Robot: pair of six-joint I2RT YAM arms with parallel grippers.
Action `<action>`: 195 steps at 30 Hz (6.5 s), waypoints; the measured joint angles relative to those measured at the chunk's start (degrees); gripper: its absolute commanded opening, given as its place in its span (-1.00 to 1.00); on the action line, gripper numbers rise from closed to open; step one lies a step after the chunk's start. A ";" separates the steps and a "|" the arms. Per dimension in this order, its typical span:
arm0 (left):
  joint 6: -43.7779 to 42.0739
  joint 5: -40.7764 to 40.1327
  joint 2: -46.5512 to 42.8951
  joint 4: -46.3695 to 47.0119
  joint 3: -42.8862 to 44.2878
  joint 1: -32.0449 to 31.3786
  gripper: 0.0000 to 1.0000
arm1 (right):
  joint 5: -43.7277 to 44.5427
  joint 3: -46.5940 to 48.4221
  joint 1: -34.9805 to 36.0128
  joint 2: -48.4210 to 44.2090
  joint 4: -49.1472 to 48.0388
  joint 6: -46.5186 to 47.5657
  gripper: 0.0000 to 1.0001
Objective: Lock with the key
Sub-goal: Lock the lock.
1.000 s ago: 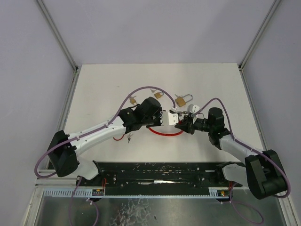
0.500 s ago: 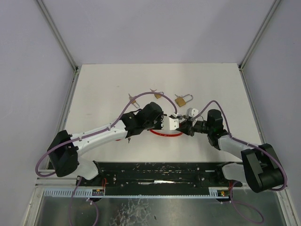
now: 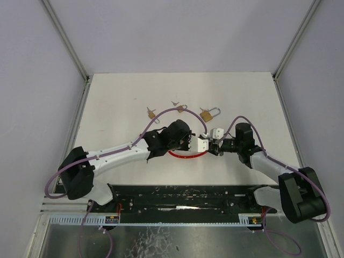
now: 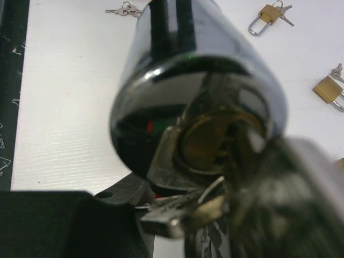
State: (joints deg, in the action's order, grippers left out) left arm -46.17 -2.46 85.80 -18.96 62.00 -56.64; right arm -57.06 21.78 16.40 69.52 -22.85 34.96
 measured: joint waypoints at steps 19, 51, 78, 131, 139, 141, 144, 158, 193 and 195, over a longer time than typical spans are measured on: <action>0.50 -0.87 -2.38 -0.09 -0.11 -0.22 -0.99 | -0.90 3.80 -0.26 -0.96 5.99 -10.40 -1.00; -4.37 -11.50 -2.23 12.28 -6.45 -3.52 -0.99 | 9.29 2.73 -0.59 -2.91 1.88 -9.55 -1.00; -3.17 -14.34 -5.49 17.16 -13.62 -4.26 -0.99 | -0.98 3.13 -0.61 1.49 2.91 -8.00 -0.42; 2.29 -7.32 -11.10 6.25 -11.30 1.90 -1.00 | 10.99 25.22 7.37 3.08 39.89 -5.07 -1.00; 2.23 -4.33 -13.66 3.69 -11.32 2.71 -0.99 | 10.49 26.16 8.92 2.80 41.86 -4.04 -1.00; 2.21 -4.42 -14.01 2.99 -11.32 2.73 -0.99 | 9.90 27.69 8.17 4.90 41.99 -5.68 -1.00; 1.81 -4.68 -14.43 2.80 -11.32 2.80 -0.99 | 7.58 28.72 6.23 6.88 41.94 -7.43 -1.00; 0.81 -5.51 -12.46 2.67 -10.10 2.05 -0.99 | 2.95 25.77 4.46 2.10 40.85 -11.61 -1.00; -2.14 -16.63 -7.23 10.45 -11.45 -3.82 -0.99 | 7.85 1.81 3.02 -2.82 -1.16 -12.61 -0.85; -2.16 -16.59 -7.23 11.04 -12.70 -4.04 -0.99 | 7.41 3.15 3.02 -2.21 3.91 -7.67 -0.74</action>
State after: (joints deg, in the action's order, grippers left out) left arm -48.34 -19.05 78.56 -7.92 49.30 -60.69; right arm -49.65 24.93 19.42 67.31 -18.94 27.29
